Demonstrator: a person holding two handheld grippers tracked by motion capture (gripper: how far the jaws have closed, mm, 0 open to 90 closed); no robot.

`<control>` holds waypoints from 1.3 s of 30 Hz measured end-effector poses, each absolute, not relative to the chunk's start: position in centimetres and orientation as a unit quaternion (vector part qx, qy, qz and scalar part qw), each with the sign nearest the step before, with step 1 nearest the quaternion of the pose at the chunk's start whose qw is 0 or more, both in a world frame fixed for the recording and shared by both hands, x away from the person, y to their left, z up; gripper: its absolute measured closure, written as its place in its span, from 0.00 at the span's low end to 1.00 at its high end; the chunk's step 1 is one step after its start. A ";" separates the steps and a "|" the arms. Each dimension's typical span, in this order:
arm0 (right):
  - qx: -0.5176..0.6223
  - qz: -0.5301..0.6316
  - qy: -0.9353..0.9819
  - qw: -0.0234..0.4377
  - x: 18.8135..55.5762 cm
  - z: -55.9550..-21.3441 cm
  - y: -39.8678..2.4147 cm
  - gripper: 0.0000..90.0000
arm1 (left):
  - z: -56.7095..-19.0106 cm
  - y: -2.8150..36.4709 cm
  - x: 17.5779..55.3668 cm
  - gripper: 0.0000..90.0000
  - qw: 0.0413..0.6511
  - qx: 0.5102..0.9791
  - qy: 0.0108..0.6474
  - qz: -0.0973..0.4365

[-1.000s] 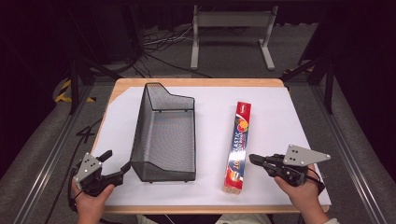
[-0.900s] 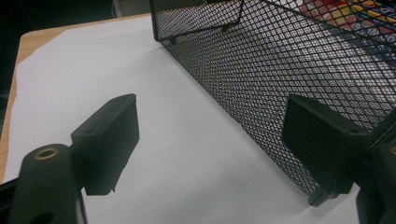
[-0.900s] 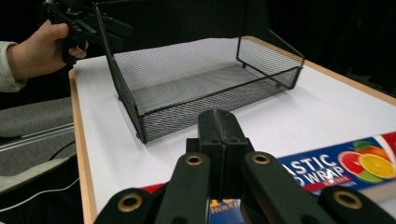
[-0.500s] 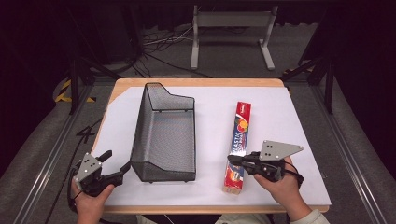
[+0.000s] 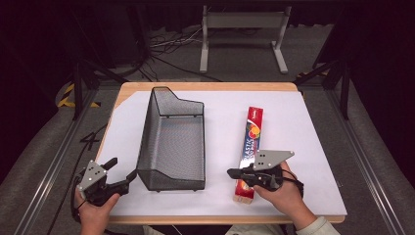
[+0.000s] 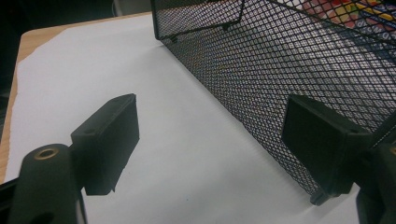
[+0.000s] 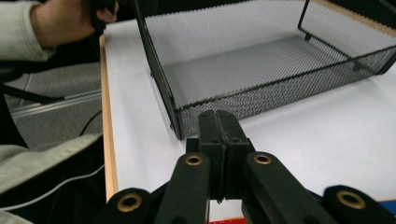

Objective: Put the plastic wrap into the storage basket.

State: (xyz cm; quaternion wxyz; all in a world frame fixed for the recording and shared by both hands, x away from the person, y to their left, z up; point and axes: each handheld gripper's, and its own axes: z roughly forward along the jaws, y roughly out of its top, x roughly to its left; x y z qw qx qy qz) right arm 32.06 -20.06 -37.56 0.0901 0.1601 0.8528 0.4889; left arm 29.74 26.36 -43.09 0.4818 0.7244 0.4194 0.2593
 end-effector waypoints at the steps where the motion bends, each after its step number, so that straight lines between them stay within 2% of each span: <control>1: 0.161 0.483 0.856 0.088 32.1 -37.7 -19.9 1.00 | -43.1 26.4 29.7 0.22 0.482 0.724 0.420 0.260; 12: 0.170 0.410 0.894 0.054 32.6 -39.0 -18.3 1.00 | -43.1 26.4 29.7 0.22 0.480 0.725 0.420 0.260; 39: 0.161 0.291 0.942 0.035 32.4 -40.8 -15.9 1.00 | -43.1 26.4 29.8 0.23 0.478 0.724 0.423 0.262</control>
